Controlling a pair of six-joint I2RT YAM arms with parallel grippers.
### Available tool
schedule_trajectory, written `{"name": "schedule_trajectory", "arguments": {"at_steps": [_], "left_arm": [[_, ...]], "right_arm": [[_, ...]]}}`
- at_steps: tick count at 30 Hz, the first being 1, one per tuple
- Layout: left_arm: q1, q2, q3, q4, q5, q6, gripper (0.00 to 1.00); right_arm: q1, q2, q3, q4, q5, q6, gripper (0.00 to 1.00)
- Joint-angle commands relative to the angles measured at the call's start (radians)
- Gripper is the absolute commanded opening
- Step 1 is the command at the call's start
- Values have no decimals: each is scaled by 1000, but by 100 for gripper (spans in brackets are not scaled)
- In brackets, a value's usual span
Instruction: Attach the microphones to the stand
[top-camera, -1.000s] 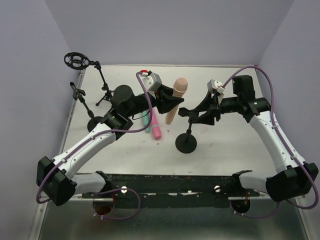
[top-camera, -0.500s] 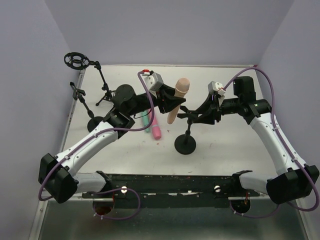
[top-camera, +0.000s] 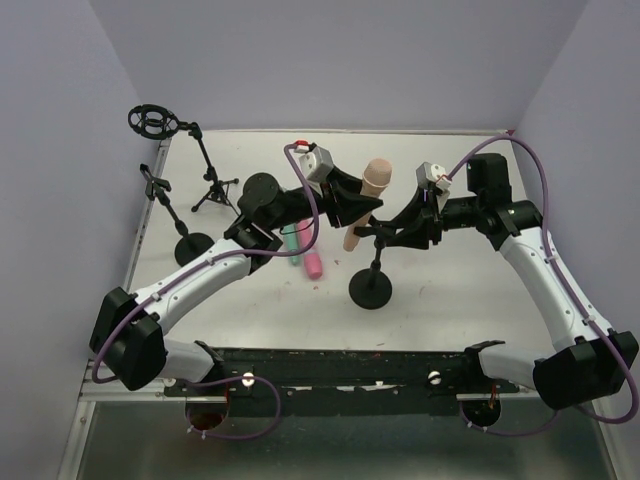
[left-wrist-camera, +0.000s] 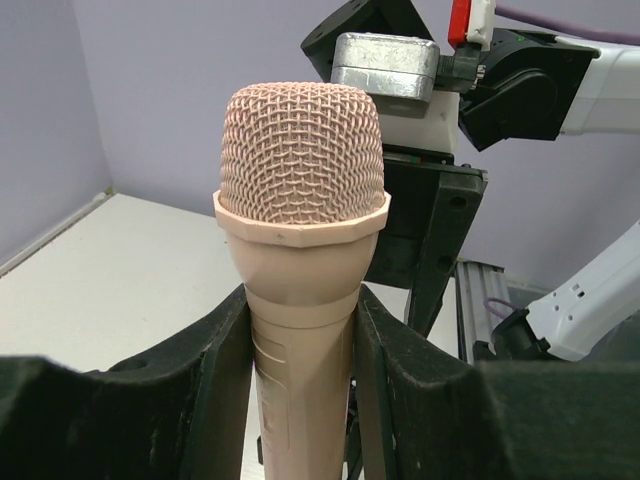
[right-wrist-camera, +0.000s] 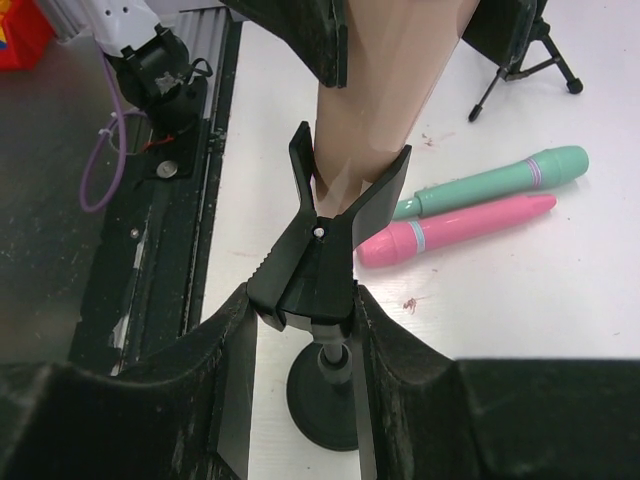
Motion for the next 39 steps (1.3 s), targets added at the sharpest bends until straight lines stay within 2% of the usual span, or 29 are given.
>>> {"name": "schedule_trajectory", "arguments": {"at_steps": [1,7,11,22,29,39], "left_arm": [[-23,26,-37,149,12,-51,0],[-34,8,-126,220,-31,-63,0],[-35,-15,-210,336,-77,-97,0],[-84,20,-247,473,-162,-94,0],[-136,8,-314,593,-320,-63,0],[-204,17,-356,689,-485,-14,0]], "right_arm": [[5,-11,-33,30,-44,54,9],[4,-19,-60,82,-55,108,9],[2,-27,-83,122,-51,143,9],[2,-36,-138,225,-66,254,8],[1,-48,-186,332,-63,372,9],[2,-51,-200,355,-55,430,10]]}}
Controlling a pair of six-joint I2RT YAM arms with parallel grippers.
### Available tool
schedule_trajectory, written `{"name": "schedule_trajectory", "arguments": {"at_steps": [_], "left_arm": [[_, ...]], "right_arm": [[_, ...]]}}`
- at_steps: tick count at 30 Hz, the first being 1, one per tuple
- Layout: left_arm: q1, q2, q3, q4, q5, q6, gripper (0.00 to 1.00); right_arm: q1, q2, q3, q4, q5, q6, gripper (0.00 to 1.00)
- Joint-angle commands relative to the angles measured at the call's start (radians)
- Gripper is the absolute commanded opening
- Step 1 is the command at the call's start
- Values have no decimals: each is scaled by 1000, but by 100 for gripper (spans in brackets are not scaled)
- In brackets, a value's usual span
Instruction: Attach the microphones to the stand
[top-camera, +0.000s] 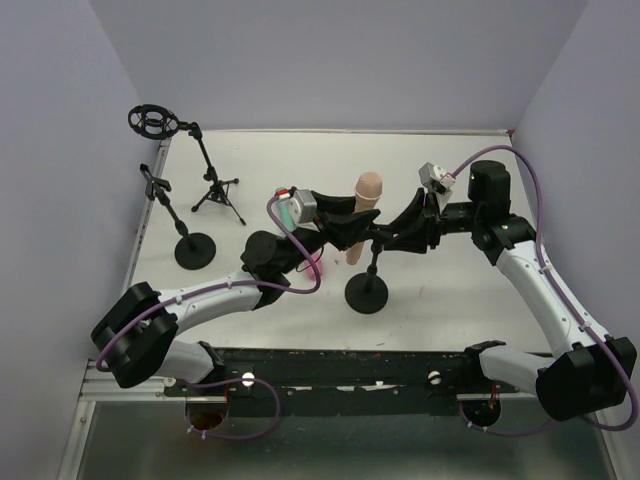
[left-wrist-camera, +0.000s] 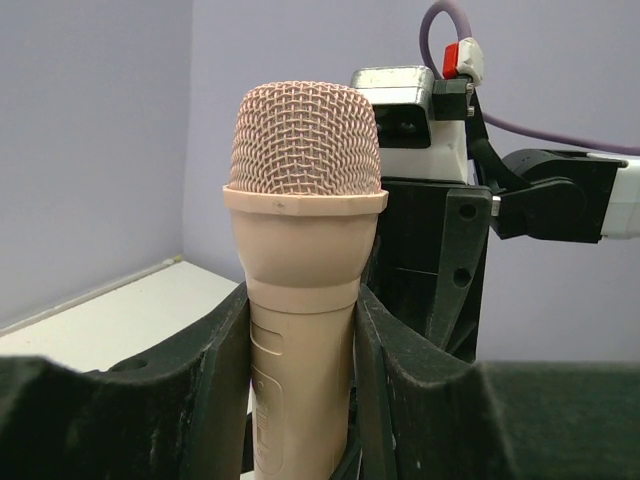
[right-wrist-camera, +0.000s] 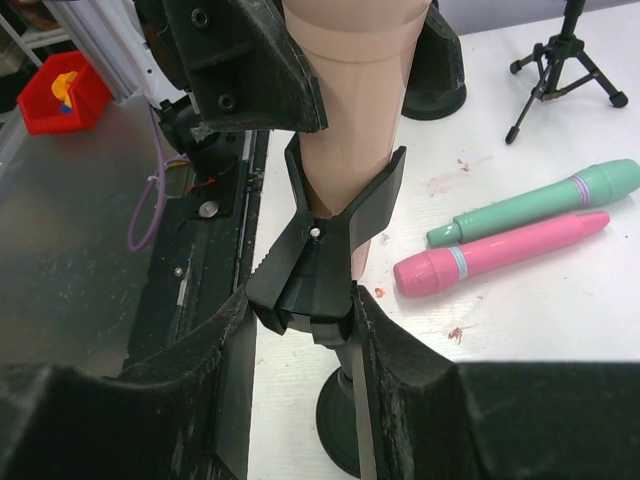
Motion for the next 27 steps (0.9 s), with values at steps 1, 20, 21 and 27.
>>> {"name": "schedule_trajectory", "arguments": {"at_steps": [1,20,21,27], "left_arm": [[-47,7,-22,129,-88,5,0],[-67,-3,-69,159,-114,-15,35],[-68,-8,-72,158,-114,-15,38],[-68,-48,-93,126,-123,-21,64]], "right_arm": [[5,7,-26,-18,18,71,11],[6,13,17,-119,-1,-10,72],[8,13,18,-123,-1,-17,74],[6,13,32,-165,3,-59,91]]}}
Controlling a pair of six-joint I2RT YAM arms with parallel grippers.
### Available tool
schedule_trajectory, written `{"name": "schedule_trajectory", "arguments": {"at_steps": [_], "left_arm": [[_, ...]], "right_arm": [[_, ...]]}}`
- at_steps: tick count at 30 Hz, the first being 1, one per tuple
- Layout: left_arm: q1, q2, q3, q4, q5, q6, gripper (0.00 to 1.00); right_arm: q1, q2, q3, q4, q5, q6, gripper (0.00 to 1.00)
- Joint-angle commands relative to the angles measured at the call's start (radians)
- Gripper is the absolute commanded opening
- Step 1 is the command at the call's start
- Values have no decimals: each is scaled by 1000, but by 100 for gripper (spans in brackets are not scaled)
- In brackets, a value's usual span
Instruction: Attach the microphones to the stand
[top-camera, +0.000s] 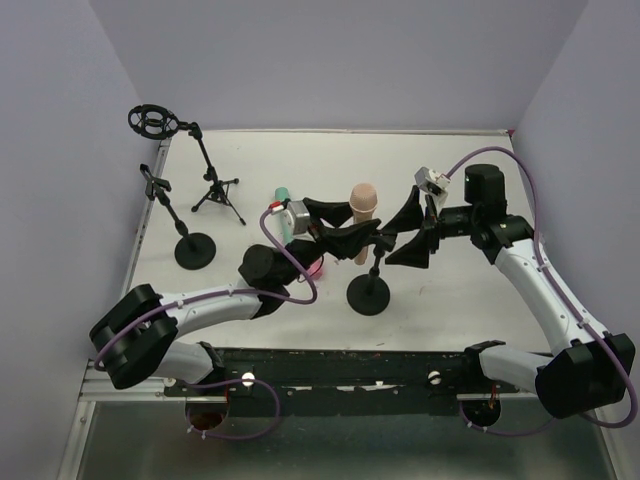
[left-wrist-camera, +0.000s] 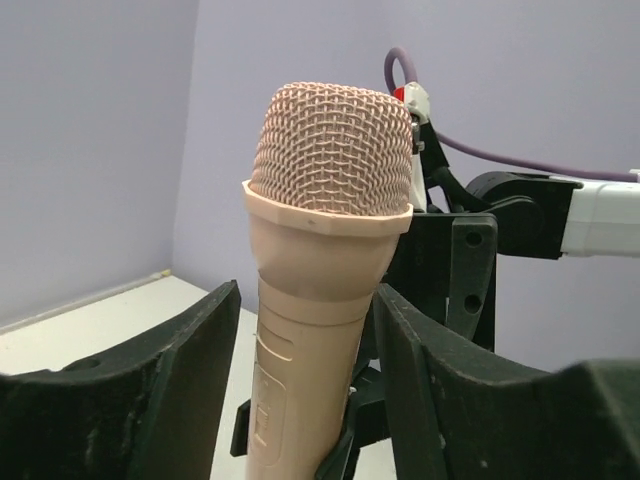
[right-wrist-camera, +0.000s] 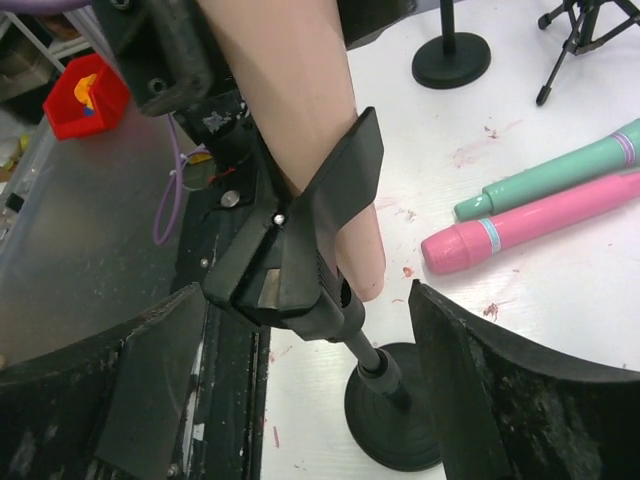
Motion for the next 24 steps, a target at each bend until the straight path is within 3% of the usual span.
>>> {"name": "schedule_trajectory", "arguments": {"at_steps": [1,4,14,17,24], "left_arm": [[-8,-57,-28,-4,-2,-26,70],[-8,-95,-42,-56,-24,-24,82],[-8,-329,-132,-288,-44,96,99],[-5,-467,-185,-459,-123,106,99],[14,-834,-232,-1006,-209,70,99]], "right_arm": [[3,1,35,-72,13,-58,94],[3,-2,35,-116,21,-129,99],[5,-17,-48,-178,35,-377,100],[3,-19,-91,-179,44,-460,100],[3,-12,-208,23,12,-413,99]]}}
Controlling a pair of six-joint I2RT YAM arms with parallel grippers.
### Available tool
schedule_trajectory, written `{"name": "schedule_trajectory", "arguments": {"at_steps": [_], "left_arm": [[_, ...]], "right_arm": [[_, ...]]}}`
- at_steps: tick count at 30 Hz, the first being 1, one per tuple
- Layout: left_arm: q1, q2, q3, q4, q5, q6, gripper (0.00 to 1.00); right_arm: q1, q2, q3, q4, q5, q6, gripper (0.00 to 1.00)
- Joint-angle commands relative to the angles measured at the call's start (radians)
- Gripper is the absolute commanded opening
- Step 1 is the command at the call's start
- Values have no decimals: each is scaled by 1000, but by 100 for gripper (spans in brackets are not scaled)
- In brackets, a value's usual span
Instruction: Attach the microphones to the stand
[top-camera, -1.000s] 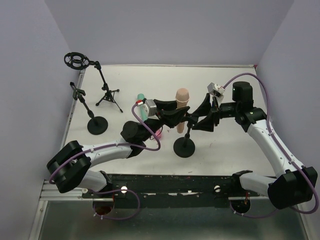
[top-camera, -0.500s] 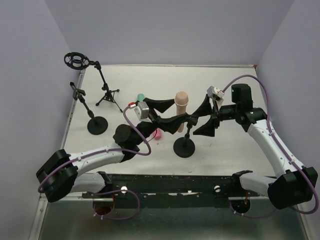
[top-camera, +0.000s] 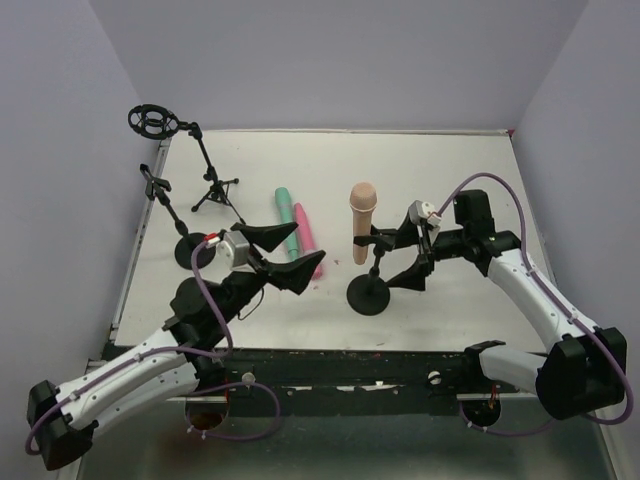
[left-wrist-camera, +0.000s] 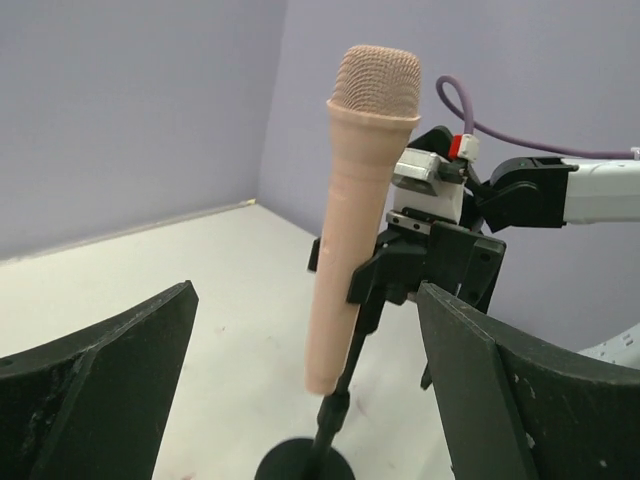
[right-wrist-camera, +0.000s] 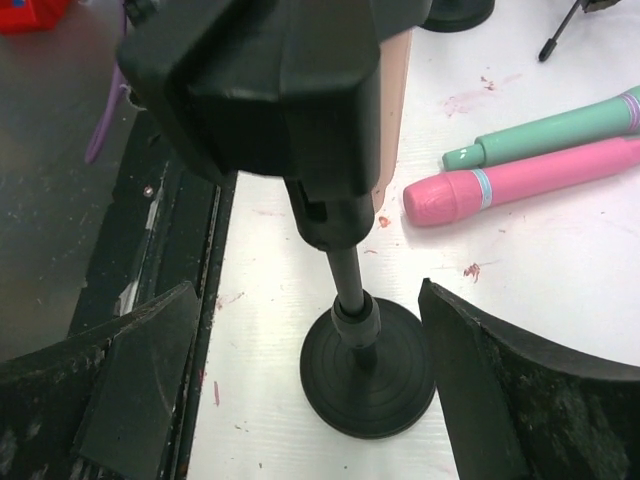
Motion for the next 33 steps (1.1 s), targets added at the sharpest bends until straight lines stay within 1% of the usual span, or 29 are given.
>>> {"name": "schedule_trajectory", "arguments": {"at_steps": [1,4,6,8,11,14,17,19,21,22,24,26,29,30,33], "left_arm": [[10,-235,-36,-452,-119,-29,99],[10,-373,-83,-561,-152,-100,99],[10,-447,-123,-583,-169,-147,99],[10,-505,-160,-589,-189,-183,99],[10,-525,-172,-595,-201,-193,99],[10,-498,-142,-621,-205,-180,99],[10,-453,-111,-634,-199,-161,99],[10,-433,-99,-635,-195,-154,99],[10,-418,-96,-632,-187,-150,99],[10,-413,-93,-631,-184,-149,99],[10,-407,-90,-631,-178,-144,99],[10,-409,-91,-634,-173,-138,99],[10,-415,-86,-644,-164,-124,99],[10,-418,-86,-650,-164,-118,99],[10,-432,-88,-669,-161,-109,99]], "right_arm": [[5,1,-65,160,-27,4,98],[6,18,-91,288,-32,96,90],[13,37,-105,375,-30,165,85],[34,52,-111,426,-21,201,80],[66,67,-111,464,2,222,69],[77,72,-111,477,12,230,51],[80,66,-115,474,11,230,28],[80,57,-107,457,23,222,14],[79,55,-84,431,66,219,8],[74,52,-70,420,103,216,6],[37,52,-38,417,159,224,5],[-35,64,13,422,210,228,4],[-218,121,83,507,247,309,4],[-304,147,109,583,262,342,4],[-452,246,172,705,374,402,5]]}}
